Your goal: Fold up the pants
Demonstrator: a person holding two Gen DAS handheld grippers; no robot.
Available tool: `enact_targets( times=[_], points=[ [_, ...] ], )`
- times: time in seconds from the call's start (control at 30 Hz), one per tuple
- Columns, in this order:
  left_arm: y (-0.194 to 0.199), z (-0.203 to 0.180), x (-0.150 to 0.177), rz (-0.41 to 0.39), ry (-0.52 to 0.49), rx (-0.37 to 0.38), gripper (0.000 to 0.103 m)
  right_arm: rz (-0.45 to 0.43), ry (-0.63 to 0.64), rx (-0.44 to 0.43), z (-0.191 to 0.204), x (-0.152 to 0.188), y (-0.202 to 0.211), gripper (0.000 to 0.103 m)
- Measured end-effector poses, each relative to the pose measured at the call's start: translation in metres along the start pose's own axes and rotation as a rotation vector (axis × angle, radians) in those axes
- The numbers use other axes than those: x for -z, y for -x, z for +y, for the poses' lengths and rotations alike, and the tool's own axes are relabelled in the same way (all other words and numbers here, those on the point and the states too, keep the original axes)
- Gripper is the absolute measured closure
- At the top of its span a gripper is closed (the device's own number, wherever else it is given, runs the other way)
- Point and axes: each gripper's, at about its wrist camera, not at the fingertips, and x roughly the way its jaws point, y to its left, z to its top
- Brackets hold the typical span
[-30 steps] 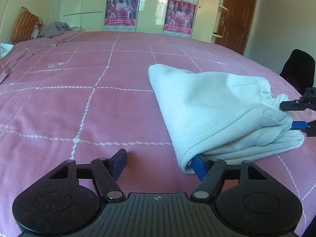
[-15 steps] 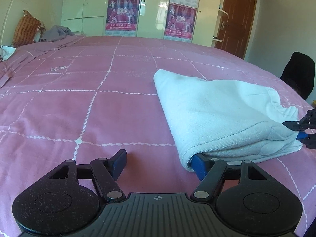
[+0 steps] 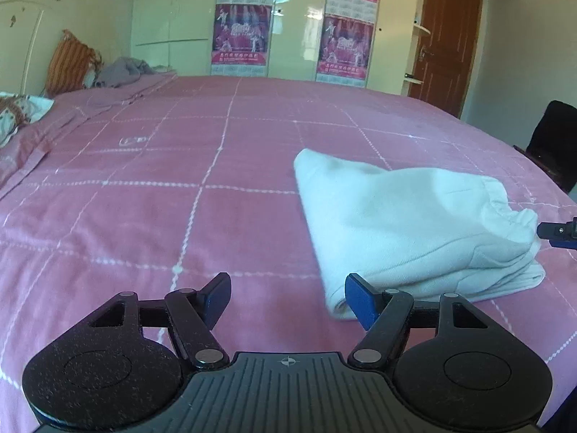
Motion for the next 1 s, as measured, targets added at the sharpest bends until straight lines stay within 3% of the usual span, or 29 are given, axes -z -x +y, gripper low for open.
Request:
enact_targets(
  times=[0.2,0.3,0.37,0.43,0.47,0.57,0.67,0.87,0.93,1.0],
  points=[
    [-0.032,-0.049,-0.054,-0.045,-0.109,0.055,0.033,-0.064,0.187,0.032,0.021,-0.023,-0.003,0.062],
    [-0.053,-0.069,-0.066,-0.042,-0.142,0.091,0.033,-0.081,0.245,0.017,0.032,-0.032,-0.01,0.075],
    [-0.071,-0.076,-0.062,0.0,-0.142,0.118,0.033,-0.064,0.283,-0.014,0.038,-0.031,-0.02,0.084],
    [-0.098,-0.083,-0.05,0.125,-0.158,0.113,0.033,0.029,0.323,-0.006,0.041,-0.019,-0.044,0.089],
    [-0.104,-0.086,-0.039,0.157,-0.158,0.113,0.033,0.093,0.356,0.022,0.042,-0.012,-0.058,0.089],
    [-0.098,-0.084,-0.042,0.14,-0.149,0.113,0.033,0.083,0.408,0.028,0.045,-0.007,-0.058,0.089],
    [-0.083,-0.082,-0.061,0.05,-0.154,0.122,0.033,0.051,0.36,0.004,0.043,-0.025,-0.053,0.086],
    [-0.106,-0.084,-0.101,0.012,-0.19,0.083,0.033,-0.001,0.386,0.036,0.06,-0.066,-0.077,0.082],
    [-0.127,-0.083,-0.103,0.056,-0.18,0.07,0.033,0.016,0.393,0.05,0.062,-0.07,-0.094,0.08],
    [-0.156,-0.082,-0.097,0.169,-0.173,0.054,0.033,0.114,0.41,0.091,0.058,-0.063,-0.12,0.08]
  ],
)
